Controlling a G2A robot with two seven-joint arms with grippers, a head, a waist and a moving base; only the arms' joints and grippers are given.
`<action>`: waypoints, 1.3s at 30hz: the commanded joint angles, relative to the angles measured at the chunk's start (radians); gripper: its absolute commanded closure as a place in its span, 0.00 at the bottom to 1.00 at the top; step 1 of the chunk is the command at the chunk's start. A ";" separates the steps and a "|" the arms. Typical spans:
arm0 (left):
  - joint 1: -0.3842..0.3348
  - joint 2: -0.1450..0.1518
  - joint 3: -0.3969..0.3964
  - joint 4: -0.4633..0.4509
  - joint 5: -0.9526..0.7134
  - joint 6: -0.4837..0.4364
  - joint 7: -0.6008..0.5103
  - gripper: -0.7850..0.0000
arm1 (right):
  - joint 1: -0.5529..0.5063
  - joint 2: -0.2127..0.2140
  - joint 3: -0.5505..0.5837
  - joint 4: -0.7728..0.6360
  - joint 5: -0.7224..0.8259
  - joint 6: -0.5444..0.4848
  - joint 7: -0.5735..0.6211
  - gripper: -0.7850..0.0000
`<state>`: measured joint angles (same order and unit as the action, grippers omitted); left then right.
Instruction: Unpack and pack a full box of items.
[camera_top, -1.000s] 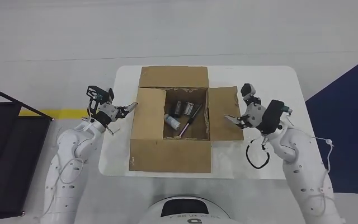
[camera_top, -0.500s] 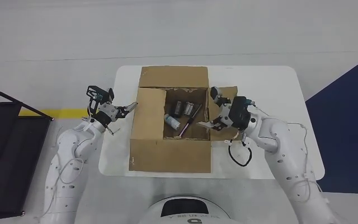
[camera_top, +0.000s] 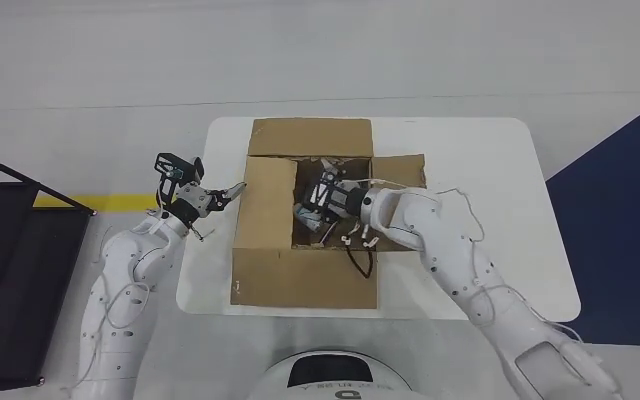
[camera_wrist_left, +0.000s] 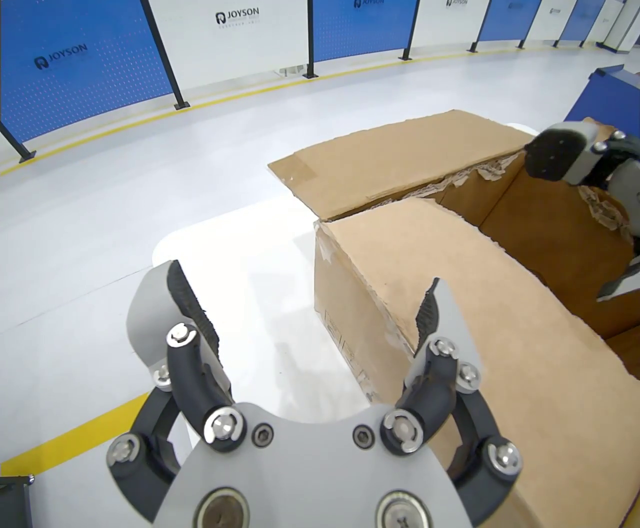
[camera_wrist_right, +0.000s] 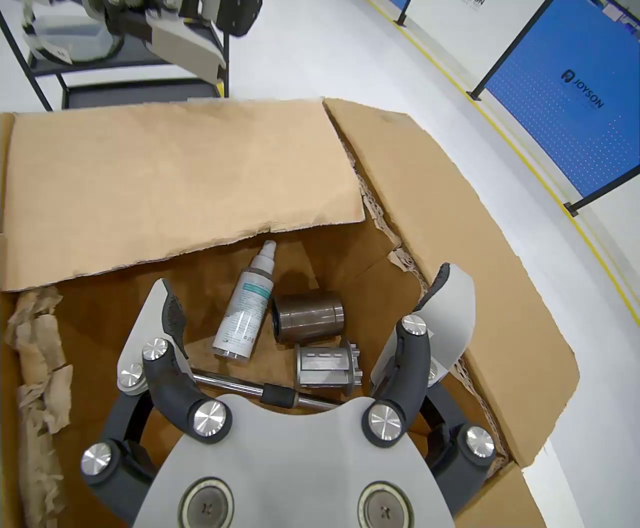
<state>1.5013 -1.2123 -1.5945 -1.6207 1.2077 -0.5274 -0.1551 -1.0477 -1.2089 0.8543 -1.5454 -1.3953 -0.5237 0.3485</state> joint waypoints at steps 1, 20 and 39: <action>0.000 0.000 0.000 0.000 0.000 0.000 0.000 0.00 | 0.023 -0.011 -0.040 0.022 -0.036 0.015 0.037 0.00; 0.000 0.000 0.000 0.000 0.000 0.000 0.000 0.00 | 0.092 -0.063 -0.075 0.158 0.154 -0.085 -0.227 0.00; 0.073 0.026 -0.197 0.056 -0.098 -0.050 0.112 0.00 | 0.228 -0.160 -0.217 0.232 0.274 -0.005 -0.204 0.00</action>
<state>1.5675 -1.1885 -1.7741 -1.5781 1.1237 -0.5671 -0.0580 -0.8424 -1.3547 0.6609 -1.3307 -1.1336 -0.5426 0.1302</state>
